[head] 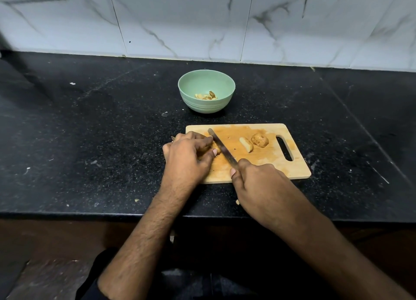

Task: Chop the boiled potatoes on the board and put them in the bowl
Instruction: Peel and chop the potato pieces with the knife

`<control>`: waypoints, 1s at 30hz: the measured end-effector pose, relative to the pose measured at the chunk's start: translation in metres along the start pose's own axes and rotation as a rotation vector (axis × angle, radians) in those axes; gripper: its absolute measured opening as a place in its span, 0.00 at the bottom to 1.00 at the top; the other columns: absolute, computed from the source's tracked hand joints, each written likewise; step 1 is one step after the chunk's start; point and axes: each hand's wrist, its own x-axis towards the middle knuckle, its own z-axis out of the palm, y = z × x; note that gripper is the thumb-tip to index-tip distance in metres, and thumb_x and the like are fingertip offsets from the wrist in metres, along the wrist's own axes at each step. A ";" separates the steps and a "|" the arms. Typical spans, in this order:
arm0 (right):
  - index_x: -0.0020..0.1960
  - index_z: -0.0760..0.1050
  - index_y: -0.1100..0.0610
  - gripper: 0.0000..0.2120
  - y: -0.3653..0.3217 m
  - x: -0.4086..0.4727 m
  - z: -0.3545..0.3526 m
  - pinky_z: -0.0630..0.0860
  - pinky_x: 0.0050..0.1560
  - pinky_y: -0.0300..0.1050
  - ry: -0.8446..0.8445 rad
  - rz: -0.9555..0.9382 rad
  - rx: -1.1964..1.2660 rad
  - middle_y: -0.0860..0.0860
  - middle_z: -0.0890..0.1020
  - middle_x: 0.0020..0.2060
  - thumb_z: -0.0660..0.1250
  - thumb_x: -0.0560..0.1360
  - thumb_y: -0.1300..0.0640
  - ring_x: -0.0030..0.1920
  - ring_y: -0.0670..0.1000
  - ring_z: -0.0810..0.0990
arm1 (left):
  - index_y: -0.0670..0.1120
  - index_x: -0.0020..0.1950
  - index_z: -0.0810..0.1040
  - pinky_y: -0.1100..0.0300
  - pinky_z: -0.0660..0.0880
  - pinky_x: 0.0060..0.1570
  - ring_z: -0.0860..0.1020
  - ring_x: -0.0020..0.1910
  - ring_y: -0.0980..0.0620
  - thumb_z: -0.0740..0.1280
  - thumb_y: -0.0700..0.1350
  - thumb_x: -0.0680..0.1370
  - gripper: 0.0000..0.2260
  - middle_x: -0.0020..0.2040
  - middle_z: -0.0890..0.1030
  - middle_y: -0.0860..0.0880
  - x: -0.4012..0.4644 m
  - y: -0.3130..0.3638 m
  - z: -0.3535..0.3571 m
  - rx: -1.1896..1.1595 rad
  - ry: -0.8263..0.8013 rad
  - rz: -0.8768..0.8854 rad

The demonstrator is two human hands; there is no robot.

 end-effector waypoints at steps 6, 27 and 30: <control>0.62 0.70 0.53 0.14 -0.005 -0.001 0.003 0.70 0.38 0.45 0.036 -0.002 -0.043 0.49 0.73 0.36 0.50 0.85 0.48 0.39 0.53 0.74 | 0.55 0.63 0.82 0.57 0.56 0.55 0.71 0.62 0.54 0.72 0.53 0.77 0.15 0.58 0.80 0.58 0.000 0.000 0.001 0.011 -0.007 -0.001; 0.65 0.69 0.53 0.14 -0.011 0.001 0.002 0.73 0.40 0.46 -0.007 0.033 -0.034 0.48 0.69 0.34 0.51 0.85 0.50 0.41 0.53 0.73 | 0.55 0.66 0.81 0.55 0.60 0.57 0.71 0.61 0.55 0.71 0.54 0.77 0.17 0.59 0.79 0.57 0.002 -0.001 0.002 0.009 -0.020 -0.004; 0.65 0.69 0.54 0.14 -0.011 0.003 0.001 0.71 0.40 0.45 -0.013 0.026 -0.026 0.48 0.68 0.34 0.51 0.85 0.50 0.39 0.53 0.72 | 0.55 0.65 0.81 0.54 0.61 0.57 0.71 0.60 0.55 0.72 0.54 0.77 0.16 0.57 0.79 0.57 0.002 -0.002 0.002 0.007 -0.021 -0.010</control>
